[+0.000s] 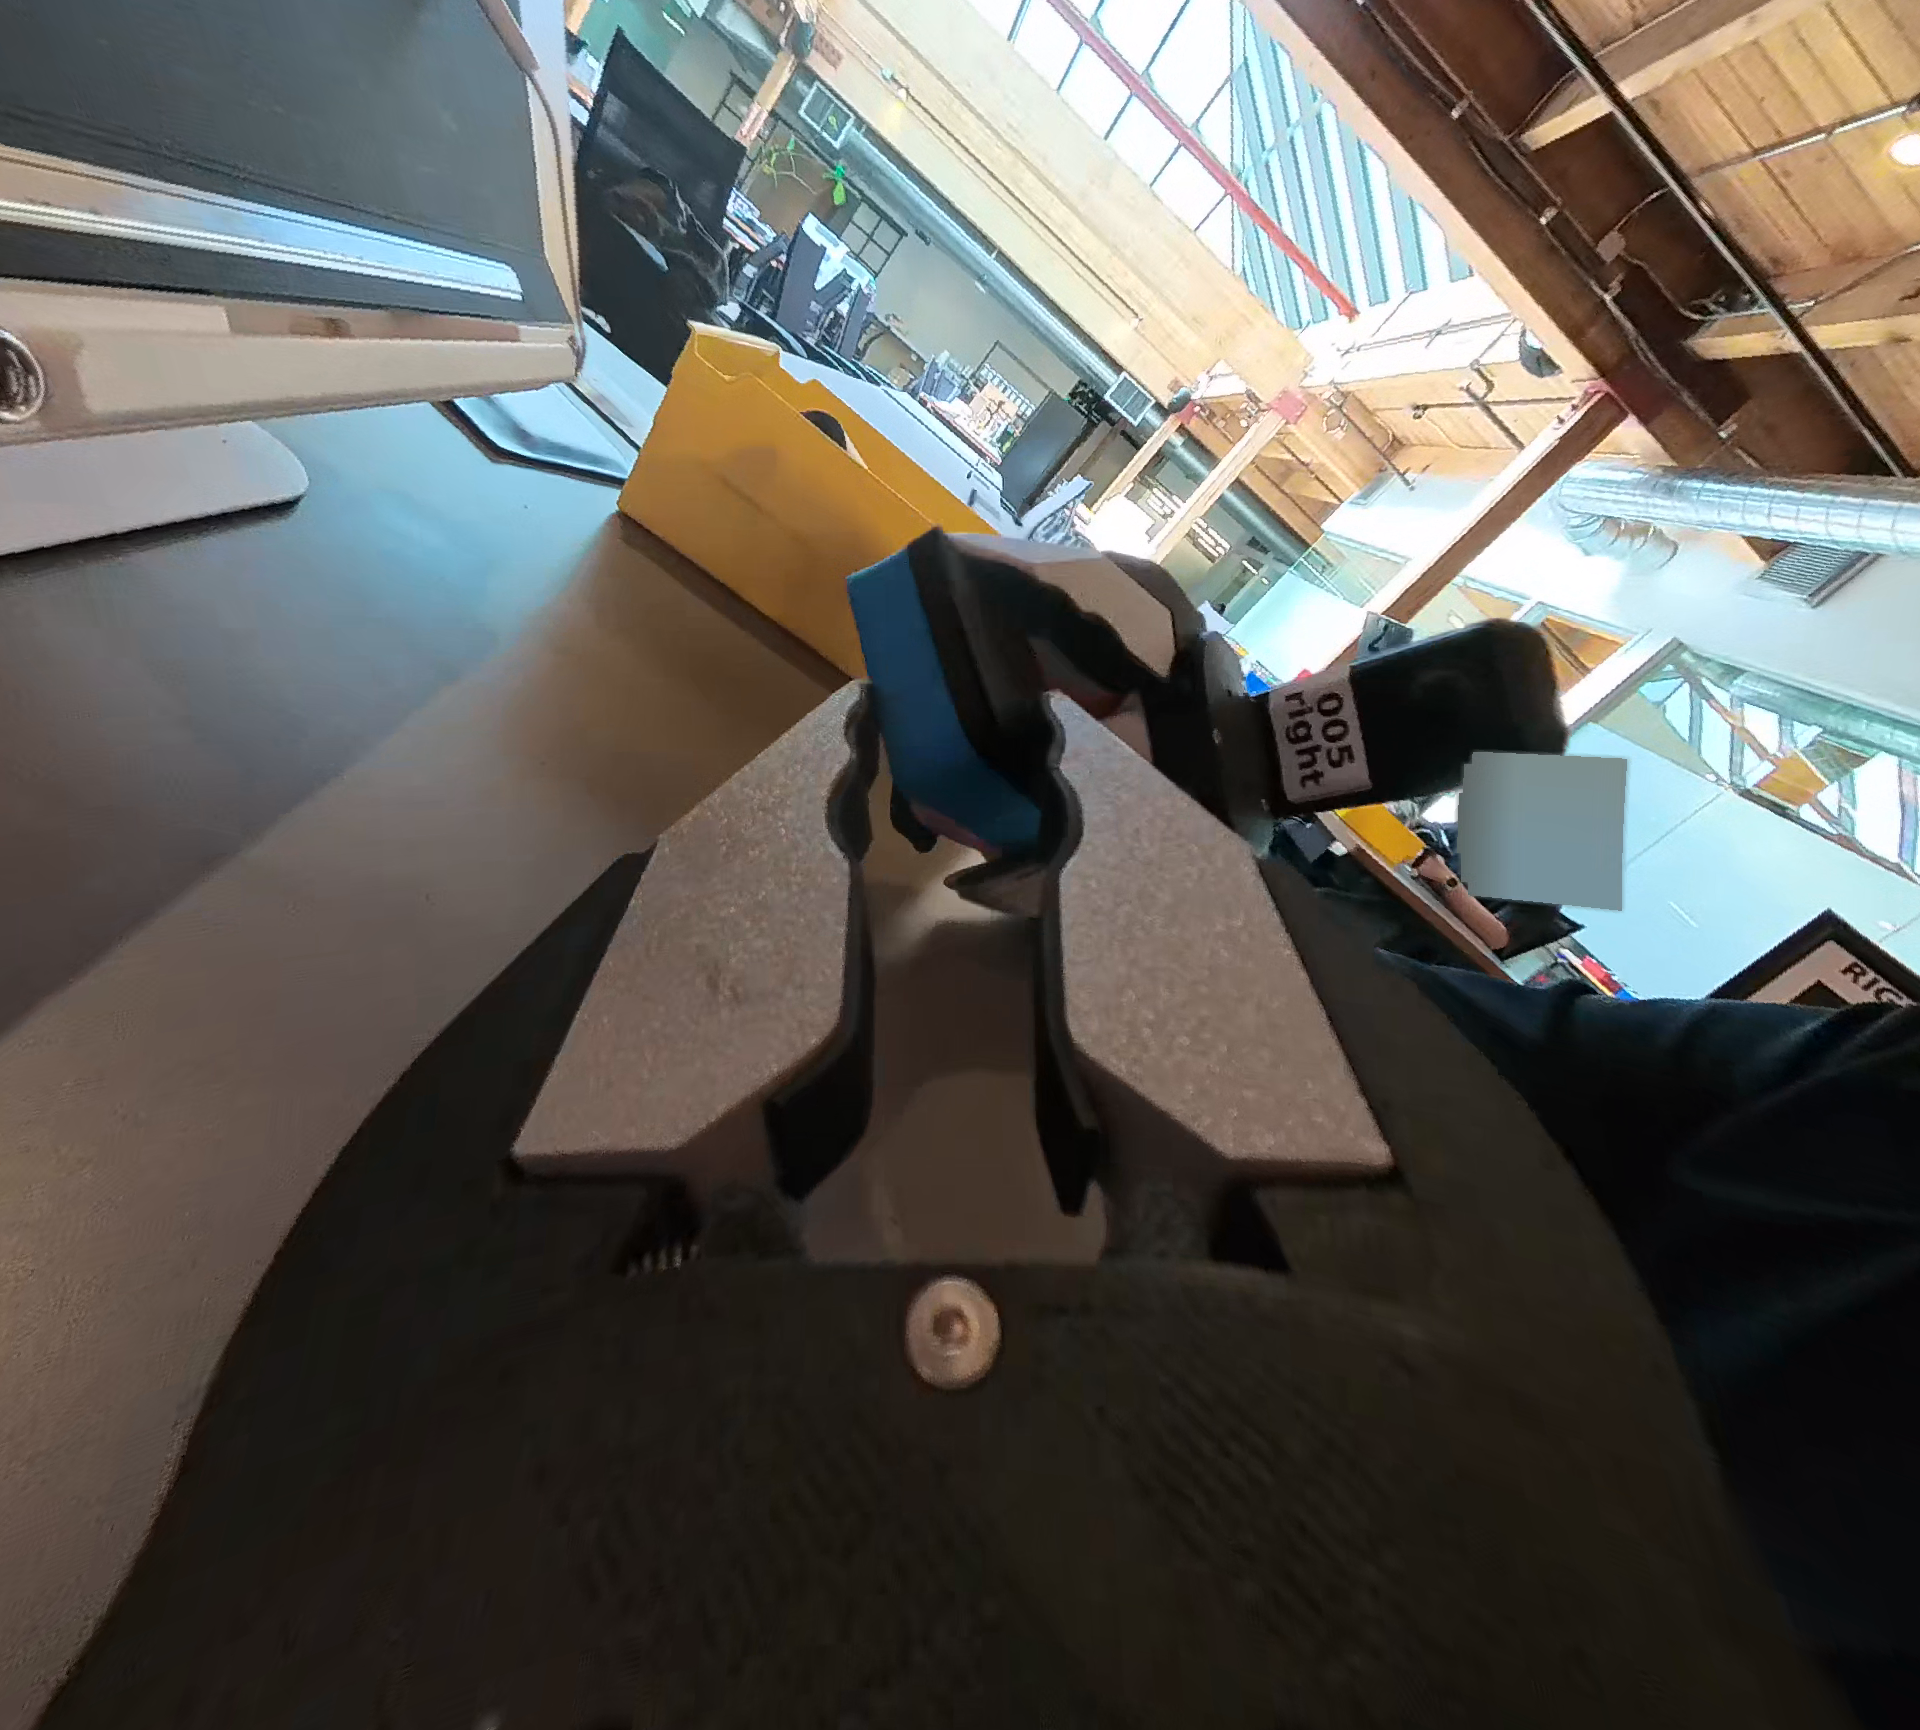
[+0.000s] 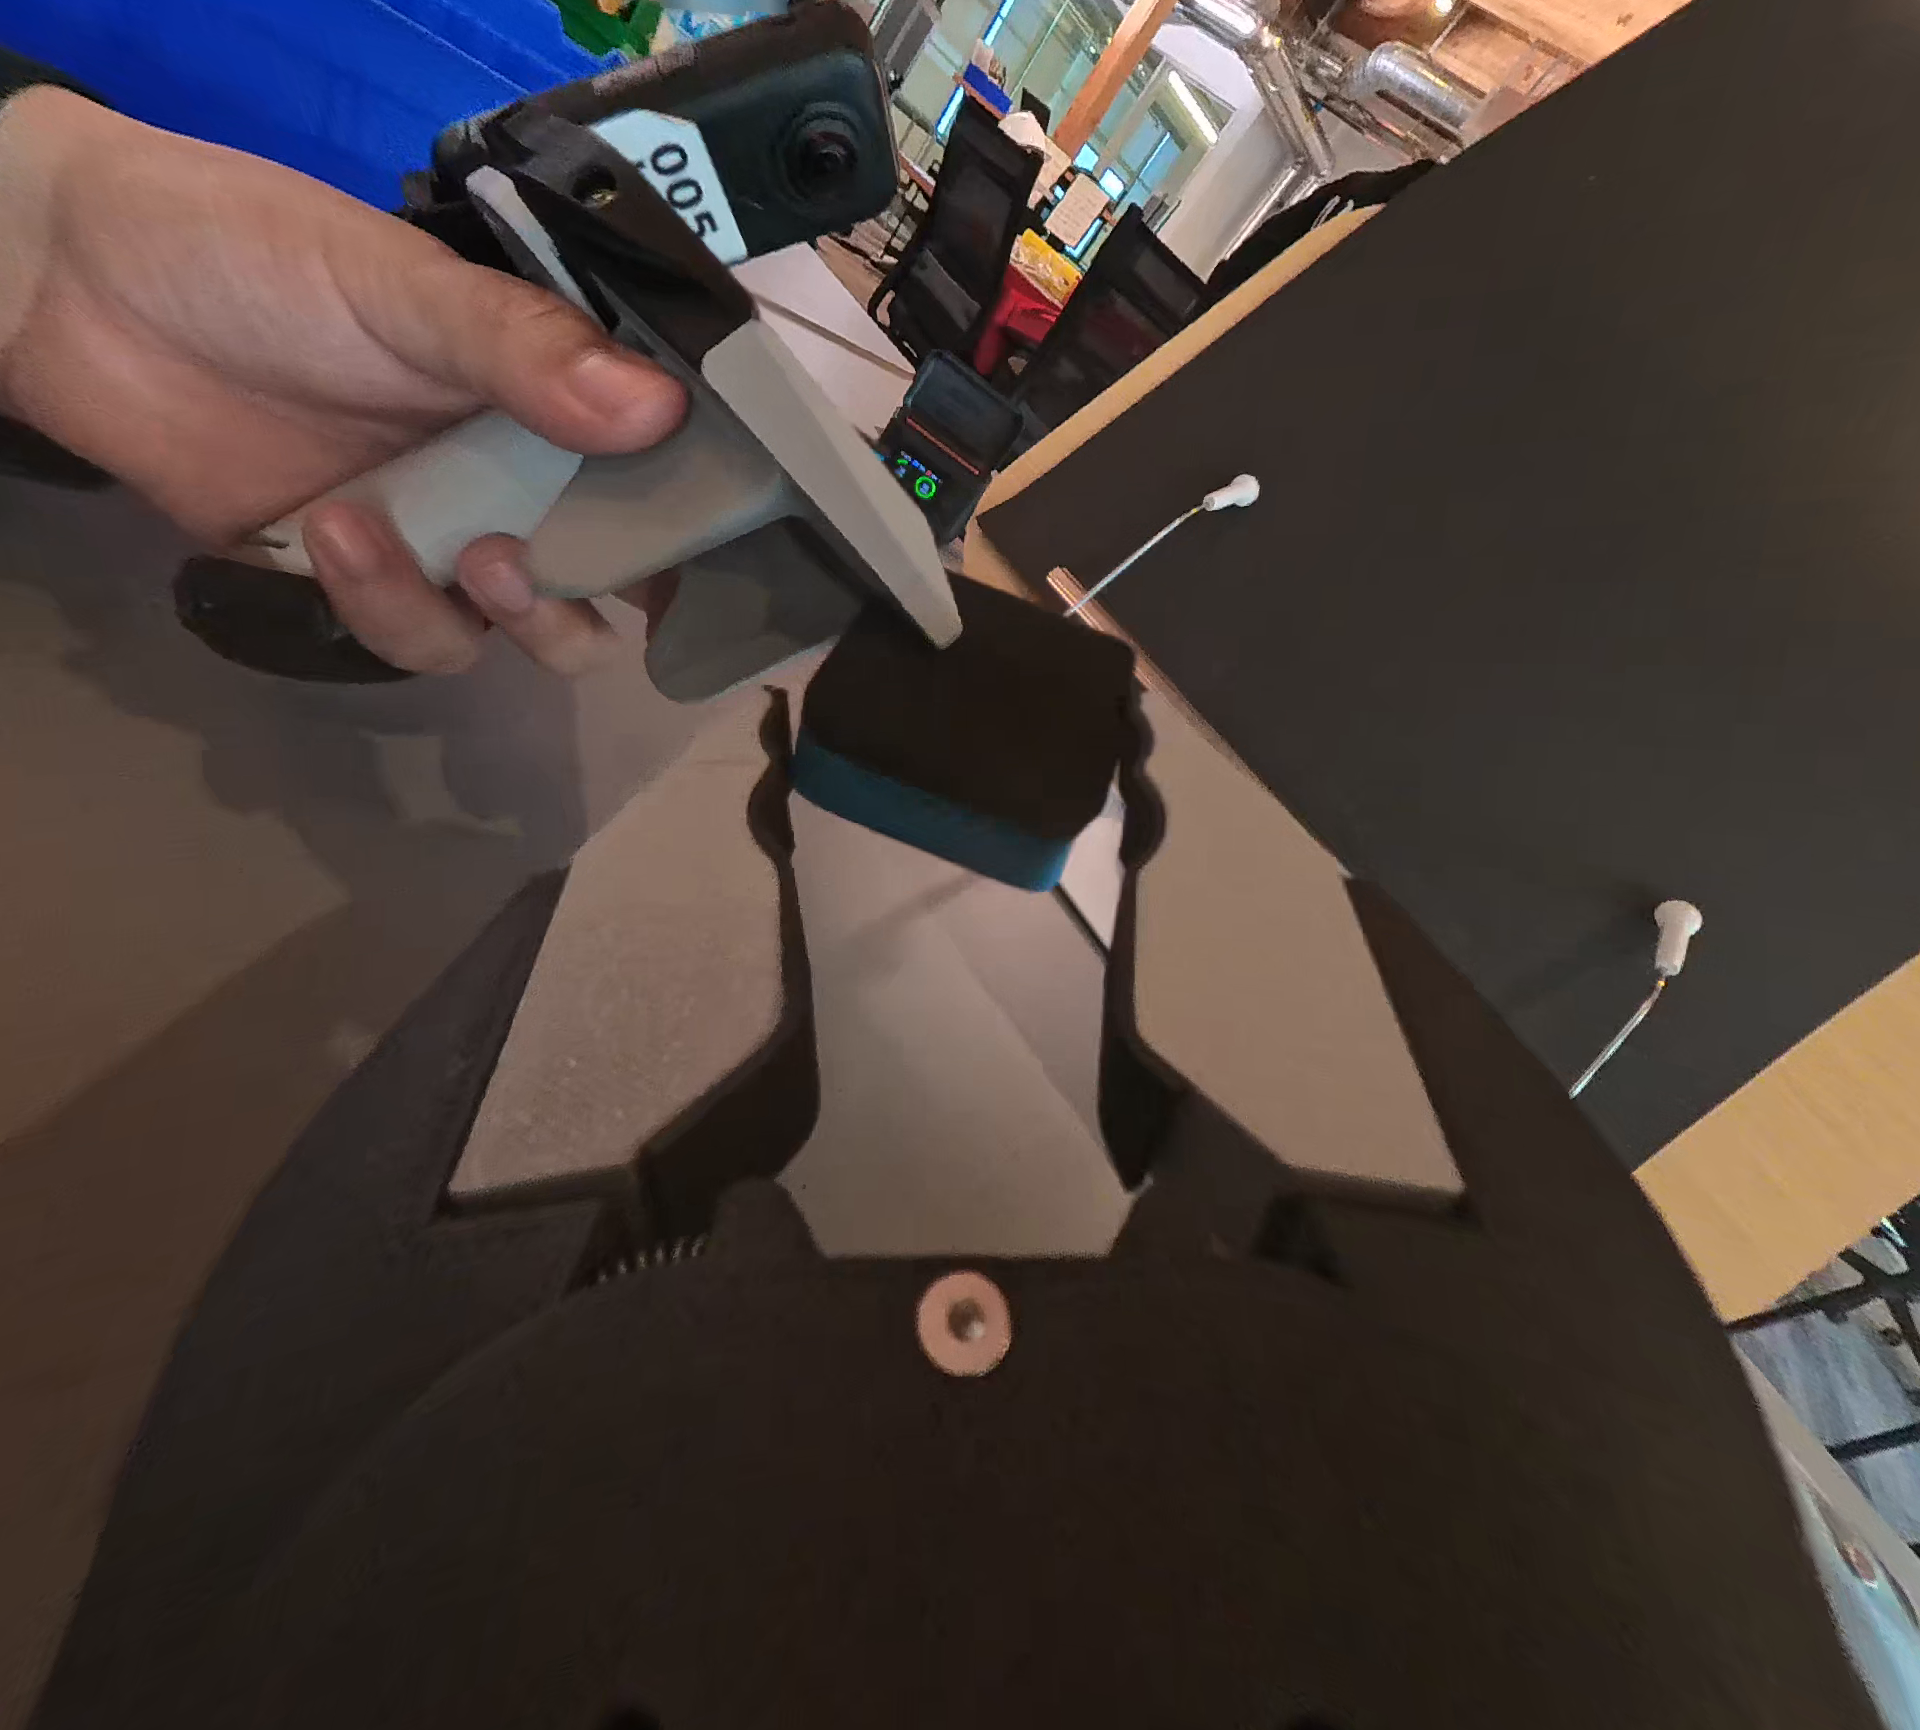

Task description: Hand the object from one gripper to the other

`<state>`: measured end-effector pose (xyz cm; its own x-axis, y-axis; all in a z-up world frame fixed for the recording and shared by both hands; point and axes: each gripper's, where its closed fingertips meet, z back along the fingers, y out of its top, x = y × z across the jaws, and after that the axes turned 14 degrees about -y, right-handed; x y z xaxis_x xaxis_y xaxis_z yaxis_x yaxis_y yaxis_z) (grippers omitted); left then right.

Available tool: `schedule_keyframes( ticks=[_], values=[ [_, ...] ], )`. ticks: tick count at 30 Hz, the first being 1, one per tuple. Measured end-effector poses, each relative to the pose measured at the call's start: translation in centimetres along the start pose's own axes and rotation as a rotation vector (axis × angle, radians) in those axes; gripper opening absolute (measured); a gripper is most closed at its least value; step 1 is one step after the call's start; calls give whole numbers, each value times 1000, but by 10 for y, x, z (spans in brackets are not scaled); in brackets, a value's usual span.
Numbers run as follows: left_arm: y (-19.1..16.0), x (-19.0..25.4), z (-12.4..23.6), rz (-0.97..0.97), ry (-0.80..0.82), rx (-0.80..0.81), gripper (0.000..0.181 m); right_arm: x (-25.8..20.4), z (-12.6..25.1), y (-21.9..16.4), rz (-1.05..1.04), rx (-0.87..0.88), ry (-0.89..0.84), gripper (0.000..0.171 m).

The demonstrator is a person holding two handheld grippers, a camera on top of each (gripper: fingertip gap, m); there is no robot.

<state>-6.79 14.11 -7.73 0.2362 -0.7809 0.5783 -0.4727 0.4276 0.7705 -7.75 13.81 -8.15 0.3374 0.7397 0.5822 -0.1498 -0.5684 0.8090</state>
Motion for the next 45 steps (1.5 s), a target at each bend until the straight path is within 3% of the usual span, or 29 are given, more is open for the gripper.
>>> schedule_keyframes(
  ticks=[9, 16, 19, 23, 27, 34, 40, 45],
  values=[
    [8, 7, 5, 0, -29, -3, 31, 10, 3, 10, -88, 19, 15, 59],
    [15, -10, 27, -130, 159, -94, 33, 57, 5, 8, -342, 3, -94, 59],
    [18, -21, 37, -294, 308, -176, 33, 53, 5, 8, -619, -27, 71, 57],
    [2, -31, 35, -593, 427, -420, 67, 38, 5, 8, -957, -134, 341, 58],
    [0, -38, 38, -919, 504, -491, 54, 49, 8, 9, -1167, -133, 450, 58],
    [-1, -49, 47, -1243, 685, -697, 52, 32, 11, 7, -1209, -201, 571, 59],
    [12, -35, 44, -1631, 804, -723, 43, 13, 11, -2, -1272, -315, 666, 59],
    [13, -27, 41, -1759, 822, -732, 46, 12, 10, -8, -1356, -376, 684, 59]
  ],
)
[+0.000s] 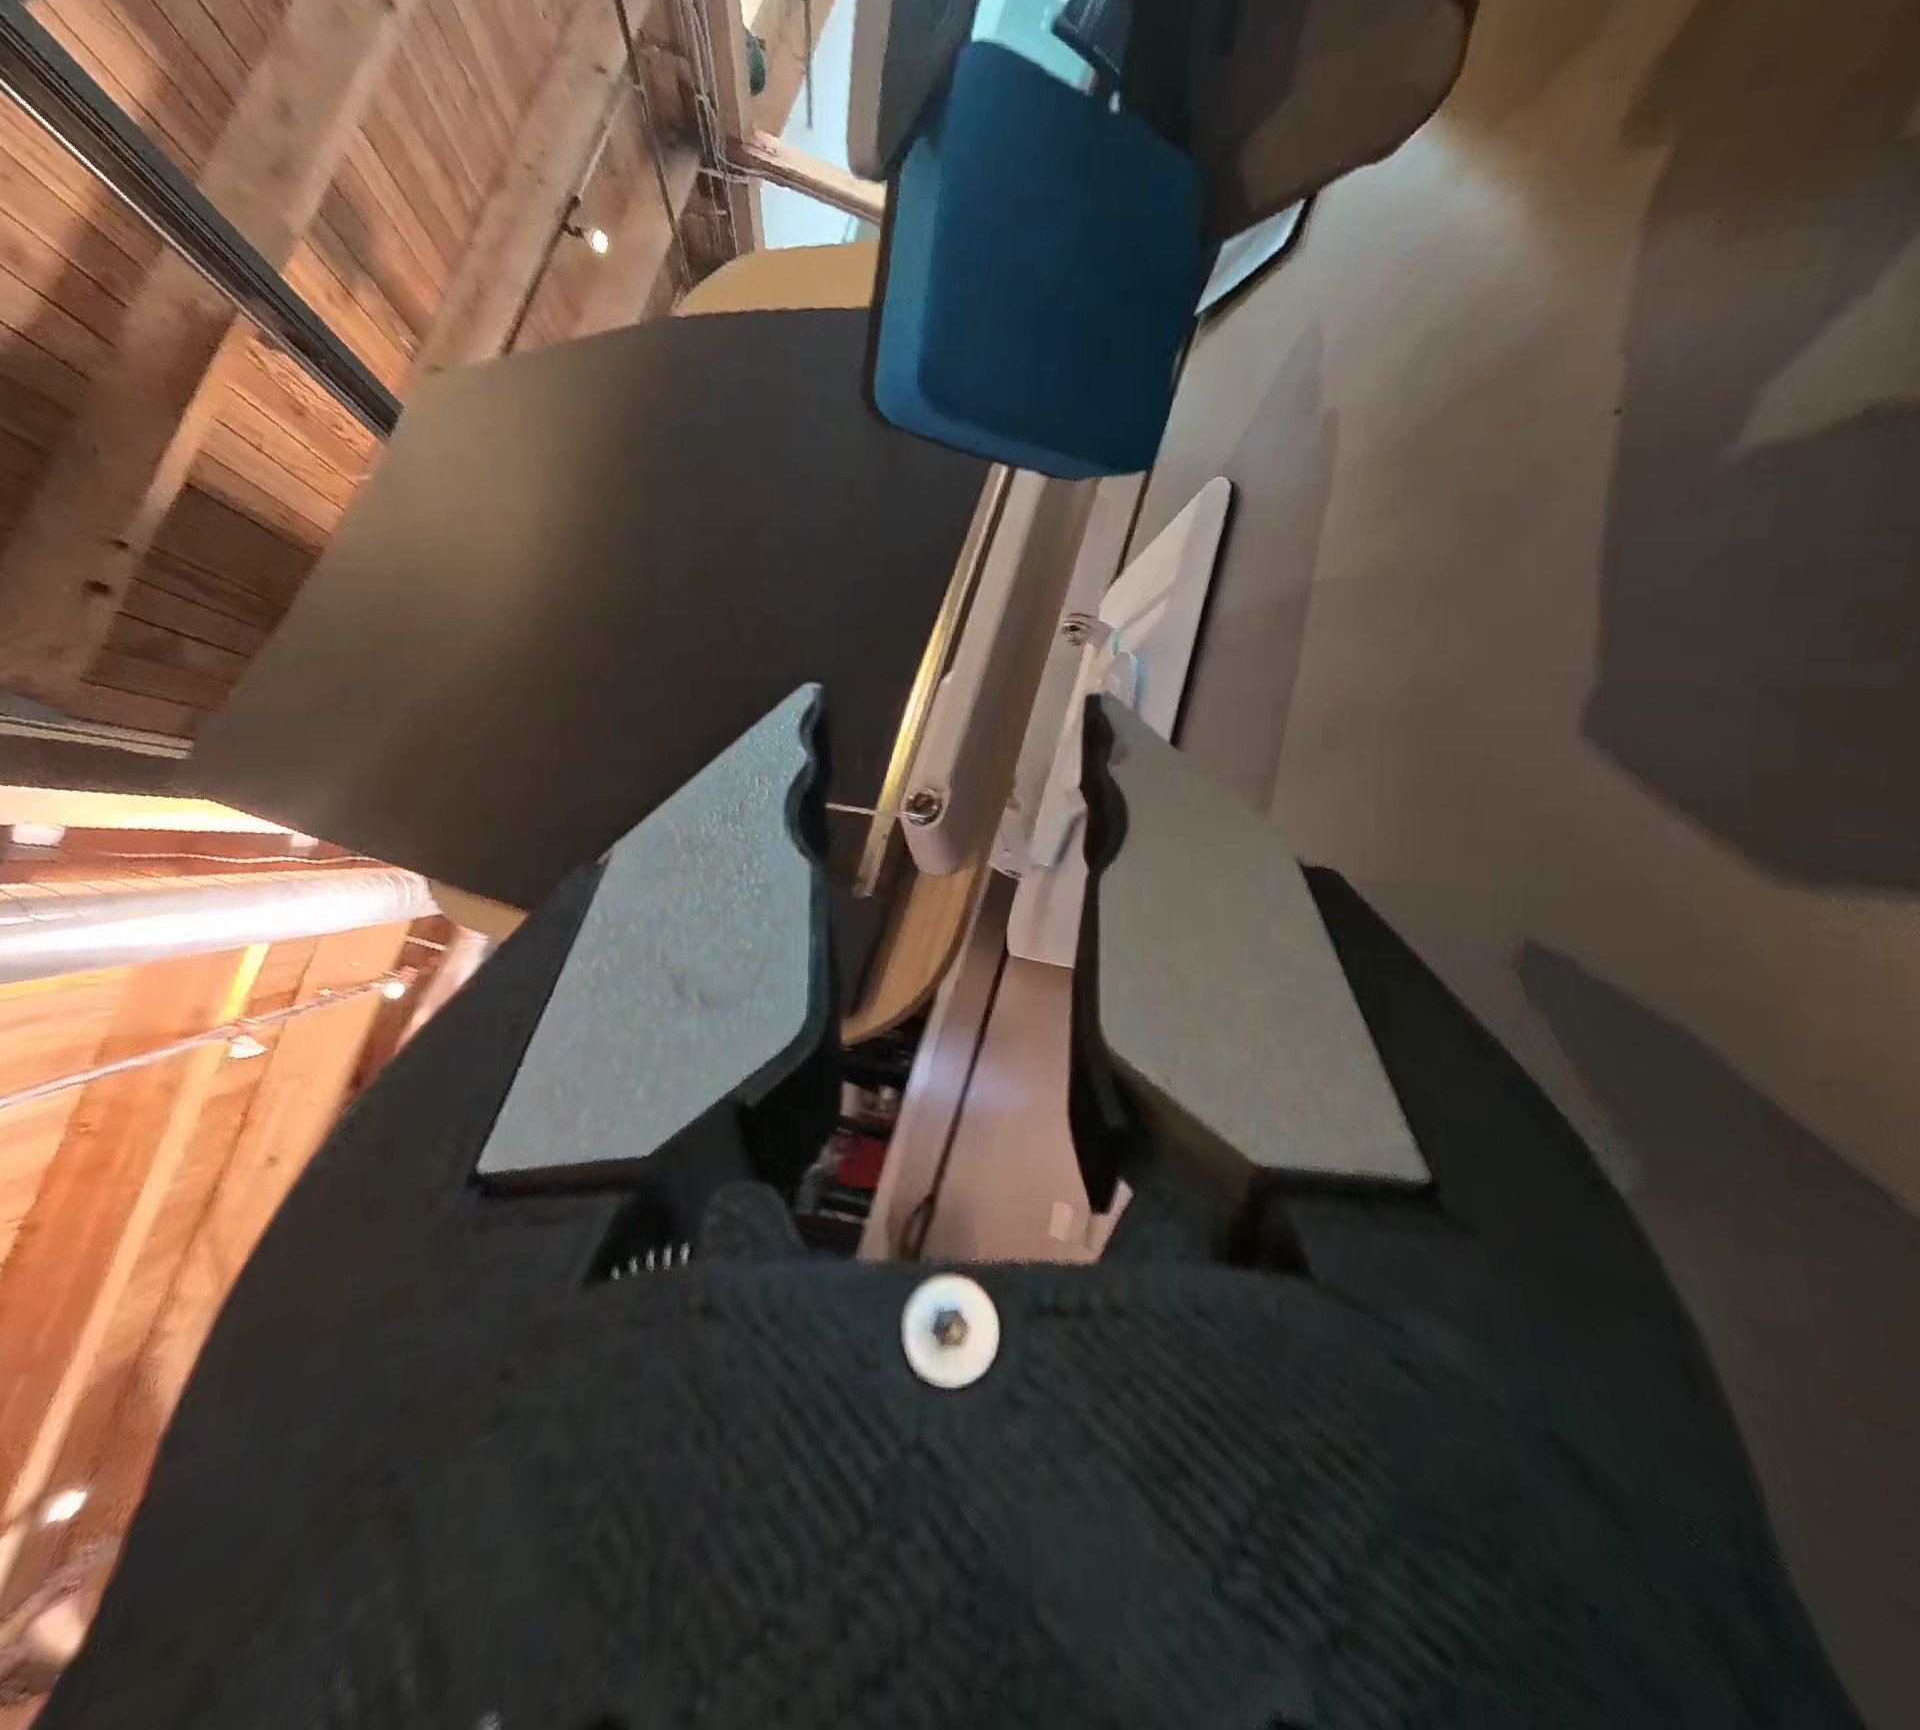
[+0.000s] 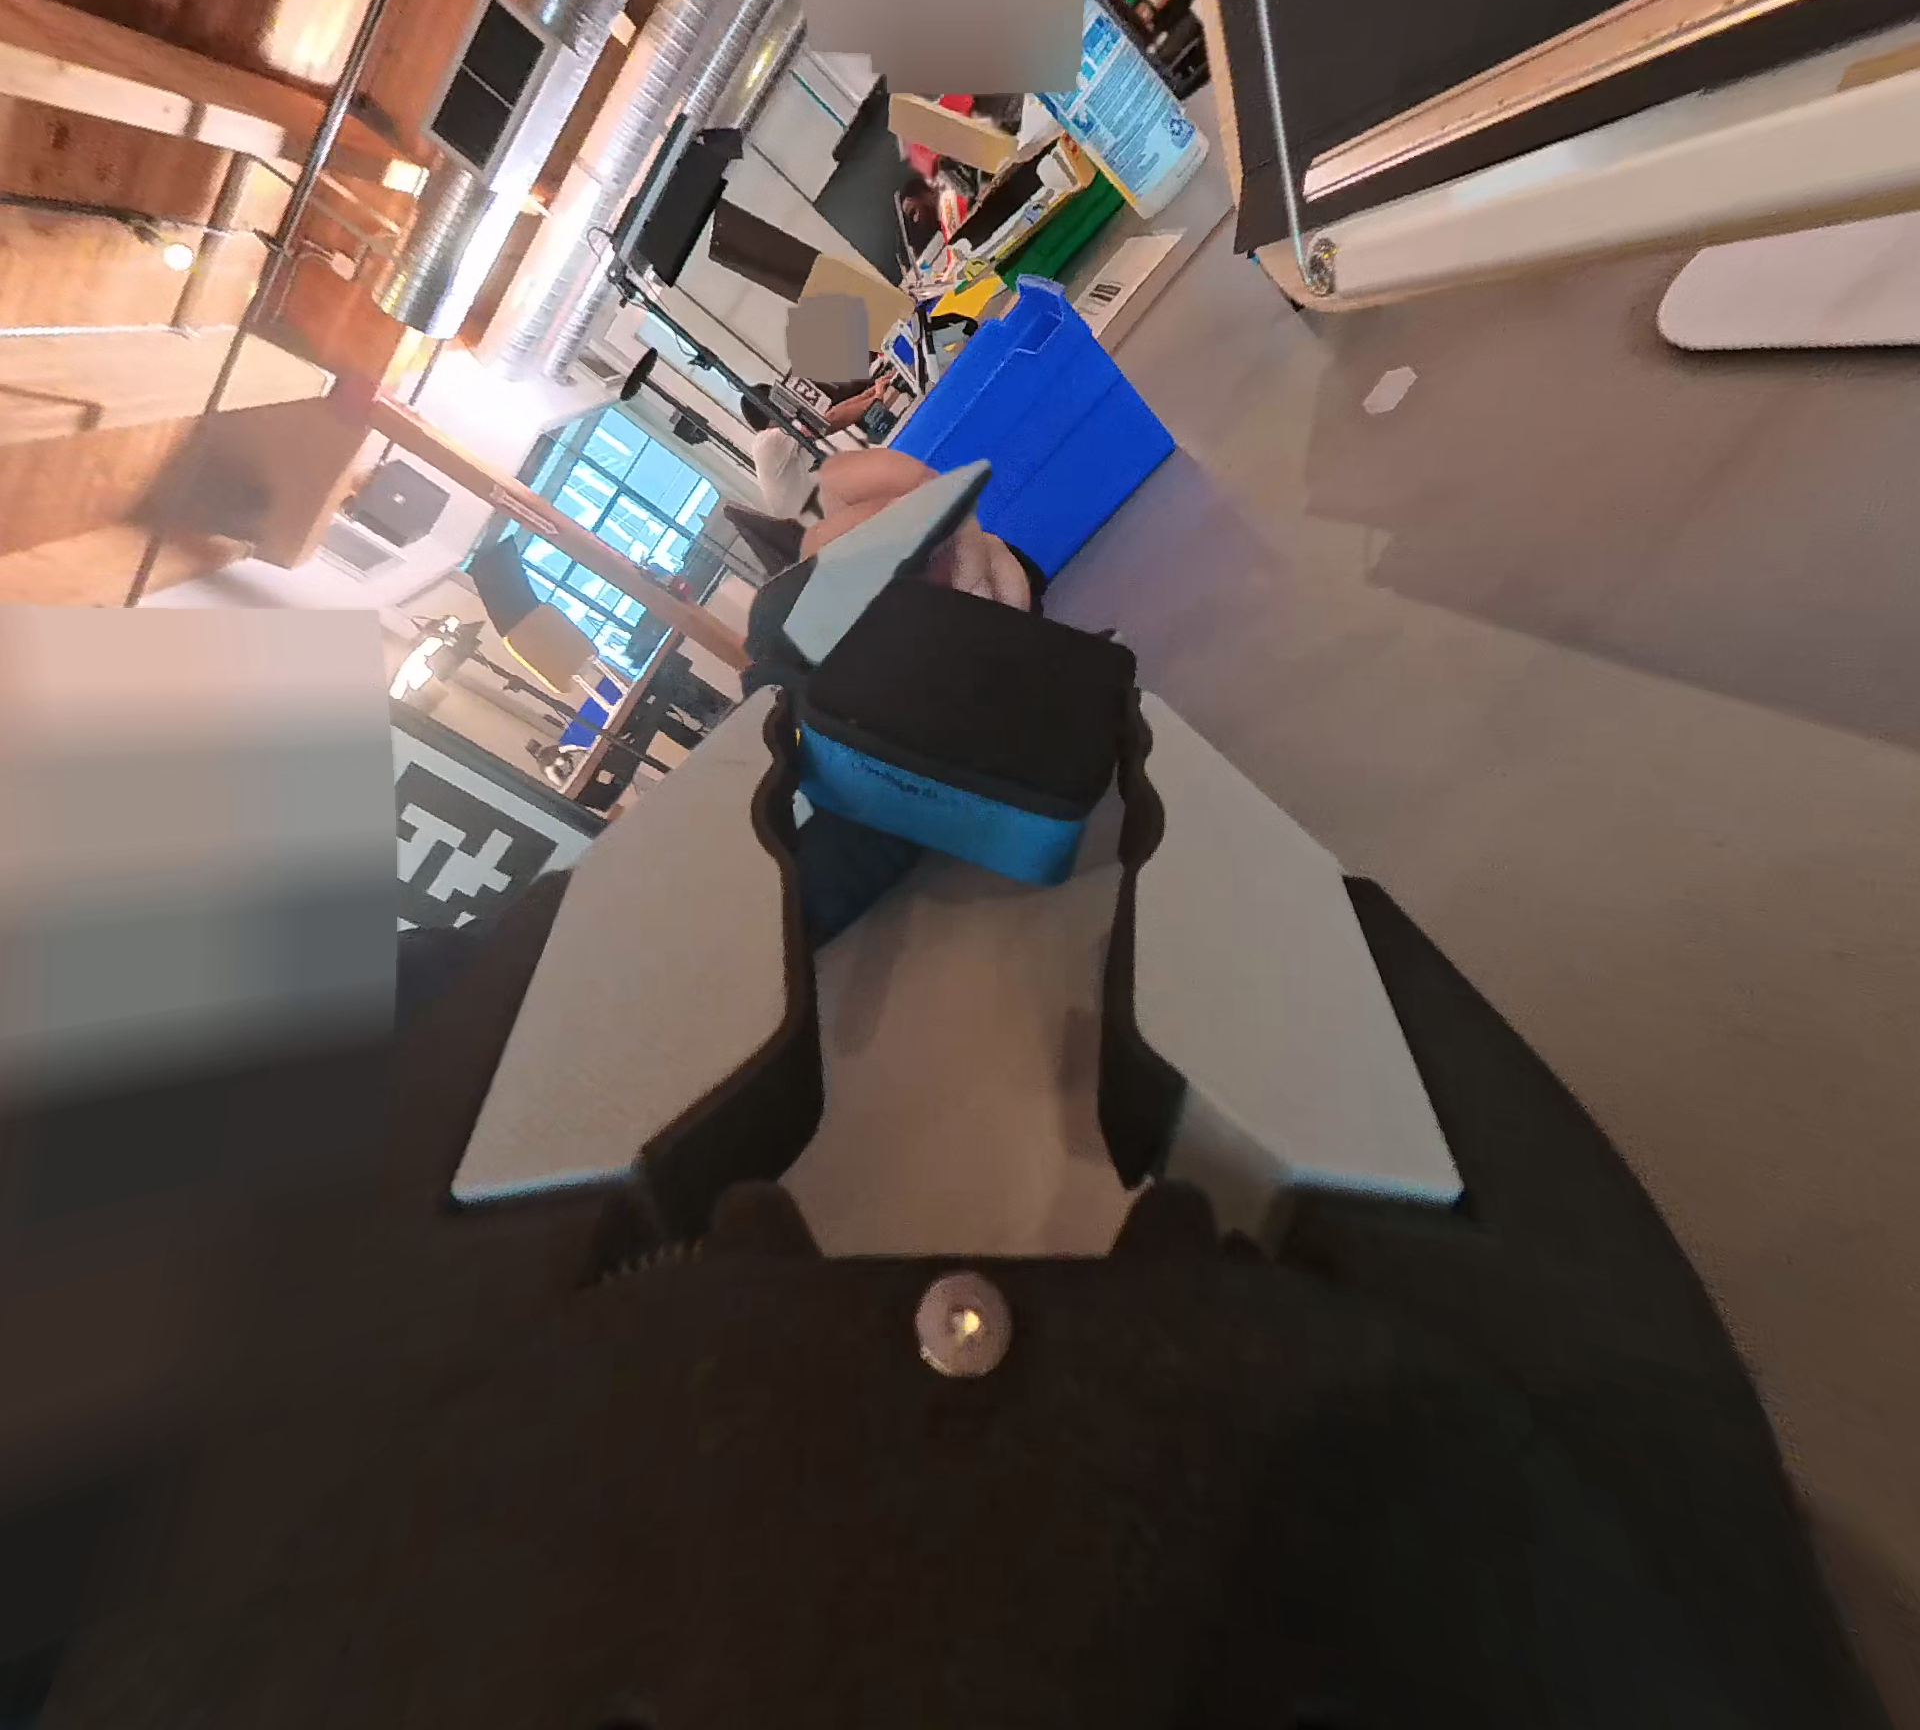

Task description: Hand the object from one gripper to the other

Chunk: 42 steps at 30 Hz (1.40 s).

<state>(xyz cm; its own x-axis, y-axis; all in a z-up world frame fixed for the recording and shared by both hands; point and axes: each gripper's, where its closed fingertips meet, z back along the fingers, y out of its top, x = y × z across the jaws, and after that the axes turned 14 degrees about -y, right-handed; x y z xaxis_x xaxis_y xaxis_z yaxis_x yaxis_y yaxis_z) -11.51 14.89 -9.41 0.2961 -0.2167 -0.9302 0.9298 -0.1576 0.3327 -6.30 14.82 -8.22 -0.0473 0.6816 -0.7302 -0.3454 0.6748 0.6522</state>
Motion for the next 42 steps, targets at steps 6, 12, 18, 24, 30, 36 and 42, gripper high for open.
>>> schedule_keyframes(
  ticks=[6, 12, 18, 24, 30, 36, 42],
  values=[
    [27, 10, -2, -117, -2, 41, 49, -10, -7, -6, -3, -23, 47, 59],
    [37, 12, -1, -104, -13, 69, 48, -5, -16, -15, 151, -30, -26, 58],
    [34, 21, -1, -28, -116, 83, 35, 6, -22, -30, 388, -80, -145, 58],
    [29, 45, -5, -46, -233, 59, 24, 22, -29, -45, 712, -141, -317, 58],
    [23, 31, -3, 155, -261, 86, 22, 24, -13, -25, 799, -62, -396, 66],
    [33, 32, 8, 802, -594, 320, 21, 19, -3, -31, 896, -72, -335, 55],
    [68, 47, 26, 950, -849, 467, 21, -21, -3, -45, 1013, 2, -119, 30]
  ],
)
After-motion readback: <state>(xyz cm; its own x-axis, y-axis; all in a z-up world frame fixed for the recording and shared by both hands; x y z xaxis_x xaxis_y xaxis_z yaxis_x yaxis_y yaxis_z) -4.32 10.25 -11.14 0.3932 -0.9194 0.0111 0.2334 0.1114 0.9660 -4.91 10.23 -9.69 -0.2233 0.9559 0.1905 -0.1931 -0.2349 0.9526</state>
